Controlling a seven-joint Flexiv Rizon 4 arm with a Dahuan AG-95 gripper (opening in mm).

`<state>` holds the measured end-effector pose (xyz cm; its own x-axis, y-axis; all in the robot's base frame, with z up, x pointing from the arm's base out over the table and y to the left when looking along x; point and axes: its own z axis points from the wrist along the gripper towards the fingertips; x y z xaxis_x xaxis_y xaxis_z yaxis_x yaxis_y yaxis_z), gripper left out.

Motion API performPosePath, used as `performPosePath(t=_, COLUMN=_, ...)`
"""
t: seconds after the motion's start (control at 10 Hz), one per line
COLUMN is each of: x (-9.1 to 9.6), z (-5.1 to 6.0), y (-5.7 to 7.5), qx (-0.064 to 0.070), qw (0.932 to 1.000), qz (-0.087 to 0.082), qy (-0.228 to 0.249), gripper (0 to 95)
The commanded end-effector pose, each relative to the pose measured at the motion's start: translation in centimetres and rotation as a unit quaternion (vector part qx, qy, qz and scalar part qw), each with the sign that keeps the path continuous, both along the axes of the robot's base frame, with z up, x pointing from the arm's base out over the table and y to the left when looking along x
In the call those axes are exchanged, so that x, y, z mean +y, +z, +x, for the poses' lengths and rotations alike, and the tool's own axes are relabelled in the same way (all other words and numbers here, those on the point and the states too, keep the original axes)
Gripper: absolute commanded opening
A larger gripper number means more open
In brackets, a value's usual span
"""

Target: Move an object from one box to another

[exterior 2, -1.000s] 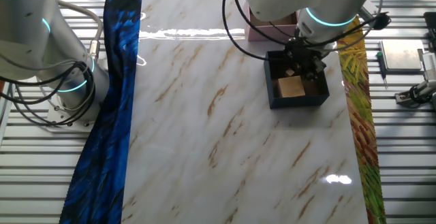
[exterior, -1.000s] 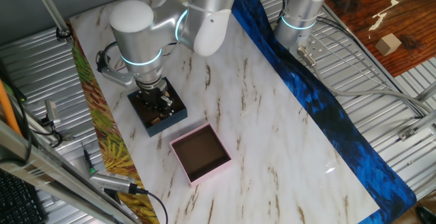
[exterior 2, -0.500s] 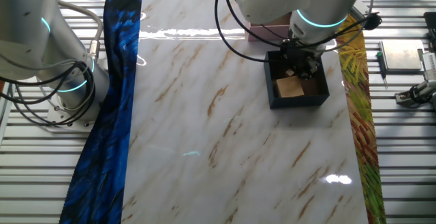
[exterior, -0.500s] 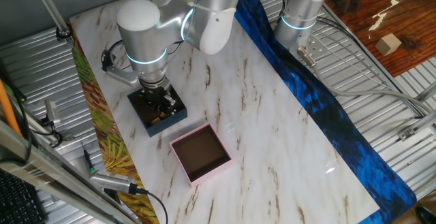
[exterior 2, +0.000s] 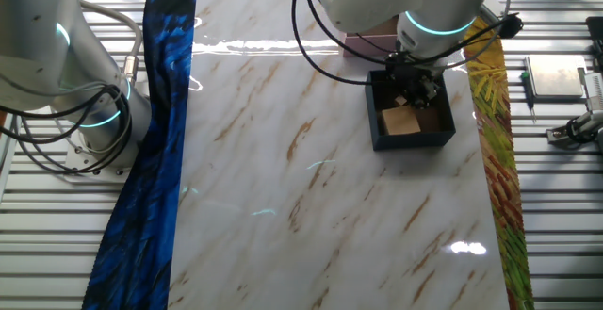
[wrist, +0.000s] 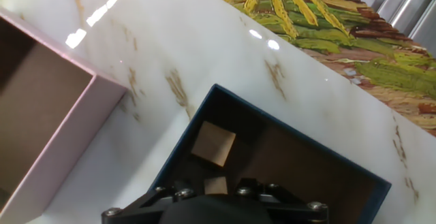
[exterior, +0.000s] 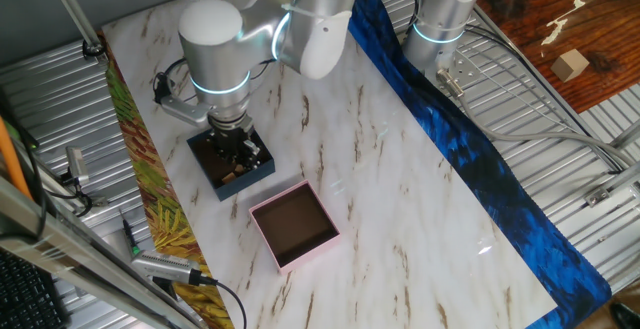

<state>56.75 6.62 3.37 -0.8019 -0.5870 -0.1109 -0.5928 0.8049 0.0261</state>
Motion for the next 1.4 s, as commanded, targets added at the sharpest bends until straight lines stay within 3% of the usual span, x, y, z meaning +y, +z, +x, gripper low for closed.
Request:
performPosePath(t=0.1, x=0.1, z=0.2, y=-1.3, qx=0.001, qw=1.0000, qz=0.000, qy=-0.001, gripper=38.0)
performPosePath(t=0.7, x=0.0, z=0.2, y=-0.1, qx=0.004, qw=1.0000, qz=-0.002, qy=-0.001, gripper=38.0)
performPosePath(t=1.0, x=0.0, z=0.2, y=-0.1, qx=0.027, qw=0.9996, qz=-0.005, qy=0.004, gripper=38.0)
performPosePath(t=1.4, x=0.0, z=0.2, y=-0.1, qx=0.033, qw=0.9994, qz=-0.011, qy=-0.003, gripper=38.0)
